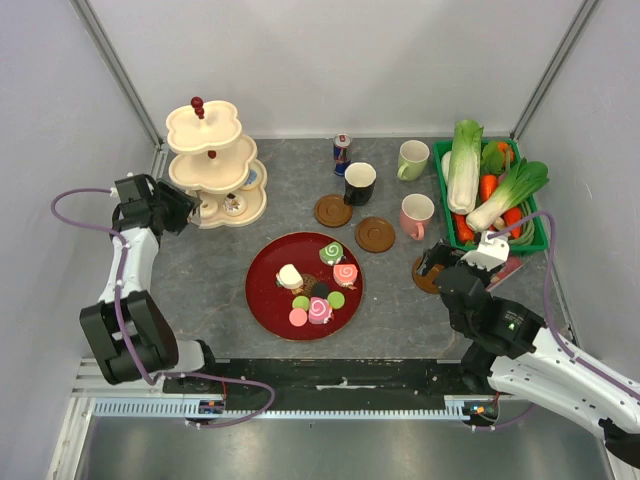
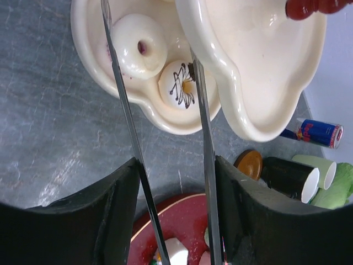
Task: Serve the afternoon tea
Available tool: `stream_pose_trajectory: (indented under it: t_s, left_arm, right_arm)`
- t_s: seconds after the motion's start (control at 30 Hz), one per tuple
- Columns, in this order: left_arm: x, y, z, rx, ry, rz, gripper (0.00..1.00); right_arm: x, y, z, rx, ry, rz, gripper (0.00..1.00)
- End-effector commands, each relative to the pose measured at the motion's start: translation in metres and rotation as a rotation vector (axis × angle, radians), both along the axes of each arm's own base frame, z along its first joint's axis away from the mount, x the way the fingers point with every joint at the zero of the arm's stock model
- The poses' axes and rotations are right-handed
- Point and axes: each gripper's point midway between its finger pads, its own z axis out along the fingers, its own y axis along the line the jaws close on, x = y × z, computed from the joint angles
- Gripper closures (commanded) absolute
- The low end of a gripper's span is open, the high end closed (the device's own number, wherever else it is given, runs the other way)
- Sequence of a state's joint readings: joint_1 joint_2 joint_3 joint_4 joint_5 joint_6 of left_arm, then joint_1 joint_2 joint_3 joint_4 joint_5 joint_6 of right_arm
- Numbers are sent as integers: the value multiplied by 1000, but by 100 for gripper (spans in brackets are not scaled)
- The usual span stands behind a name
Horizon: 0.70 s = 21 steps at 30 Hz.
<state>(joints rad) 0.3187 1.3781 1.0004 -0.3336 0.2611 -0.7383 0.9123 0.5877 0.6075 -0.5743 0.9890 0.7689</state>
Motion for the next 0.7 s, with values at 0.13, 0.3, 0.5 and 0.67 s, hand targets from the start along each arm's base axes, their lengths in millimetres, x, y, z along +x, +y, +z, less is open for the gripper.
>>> stream_pose_trajectory:
  t_s: [0.13, 0.3, 0.5, 0.67]
  left_arm:
    - [-52, -21, 29, 12, -30, -41, 39]
    - [-92, -58, 36, -19, -79, -146, 39]
    - [-133, -116, 45, 10, -69, -340, 39]
    - [-159, -173, 44, -3, -48, -534, 39]
  right_arm:
    - [1, 3, 13, 69, -43, 2, 2]
    - [-1, 3, 14, 74, -44, 22, 2]
    - [-4, 4, 16, 94, -47, 41, 2]
    - [-6, 6, 13, 123, -45, 52, 2]
